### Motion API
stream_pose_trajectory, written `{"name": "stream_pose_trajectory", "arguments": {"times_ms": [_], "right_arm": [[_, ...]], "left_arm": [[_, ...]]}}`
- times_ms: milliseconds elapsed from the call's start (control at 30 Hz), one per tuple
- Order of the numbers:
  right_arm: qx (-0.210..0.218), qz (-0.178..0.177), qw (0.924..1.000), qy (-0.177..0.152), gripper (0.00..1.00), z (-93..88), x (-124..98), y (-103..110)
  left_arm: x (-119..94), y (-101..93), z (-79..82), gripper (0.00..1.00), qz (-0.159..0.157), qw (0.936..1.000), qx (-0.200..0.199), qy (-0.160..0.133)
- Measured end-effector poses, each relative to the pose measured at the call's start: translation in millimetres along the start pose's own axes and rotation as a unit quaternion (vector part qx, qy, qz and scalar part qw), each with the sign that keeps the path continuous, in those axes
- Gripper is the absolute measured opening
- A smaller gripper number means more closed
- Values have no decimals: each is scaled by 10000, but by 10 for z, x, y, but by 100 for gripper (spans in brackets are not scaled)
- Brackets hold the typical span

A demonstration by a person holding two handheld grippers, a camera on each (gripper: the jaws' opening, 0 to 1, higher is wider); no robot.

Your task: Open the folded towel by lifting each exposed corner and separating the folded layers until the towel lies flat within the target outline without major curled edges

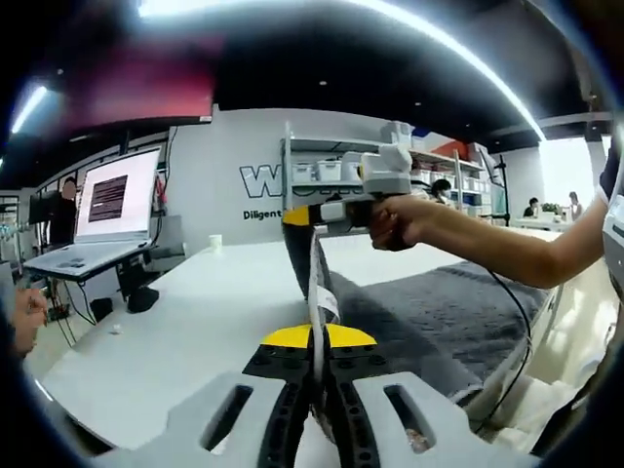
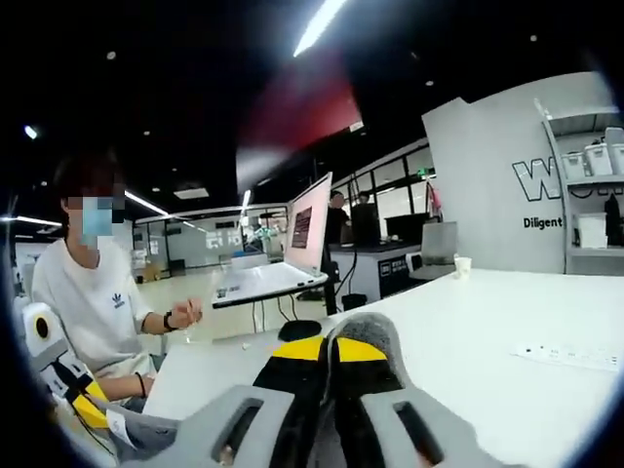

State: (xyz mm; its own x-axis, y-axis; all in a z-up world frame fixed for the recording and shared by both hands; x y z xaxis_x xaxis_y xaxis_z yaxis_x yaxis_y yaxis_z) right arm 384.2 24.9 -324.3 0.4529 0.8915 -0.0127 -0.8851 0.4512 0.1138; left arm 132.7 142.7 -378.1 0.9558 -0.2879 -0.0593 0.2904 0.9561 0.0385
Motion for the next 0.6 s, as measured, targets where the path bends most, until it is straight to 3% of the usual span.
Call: {"name": "stream_pose_trajectory", "arguments": {"times_ms": [233, 600], "right_arm": [[87, 69, 9999, 123, 0, -131, 184, 67], [105, 137, 9994, 287, 0, -304, 444, 256]], "left_arm": [[-69, 134, -89, 1, 235, 9996, -92, 85], [-159, 256, -278, 1, 326, 9985, -394, 167]]}}
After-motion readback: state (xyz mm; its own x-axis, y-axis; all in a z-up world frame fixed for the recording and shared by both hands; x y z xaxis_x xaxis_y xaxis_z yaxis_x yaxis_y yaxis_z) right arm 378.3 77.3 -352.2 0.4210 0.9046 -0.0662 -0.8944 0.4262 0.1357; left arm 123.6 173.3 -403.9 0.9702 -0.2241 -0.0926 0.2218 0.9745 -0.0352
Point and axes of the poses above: the point that each gripper's makers call its tool centre point, and the gripper's own axes: x roughly forward along the fingers, y roughly to its left, z roughly out of its top, the point moved 9 cm from there along -x, roughly backward along the fingers, and after that the axes turned 2 degrees about -y, right-handed, at the moved point
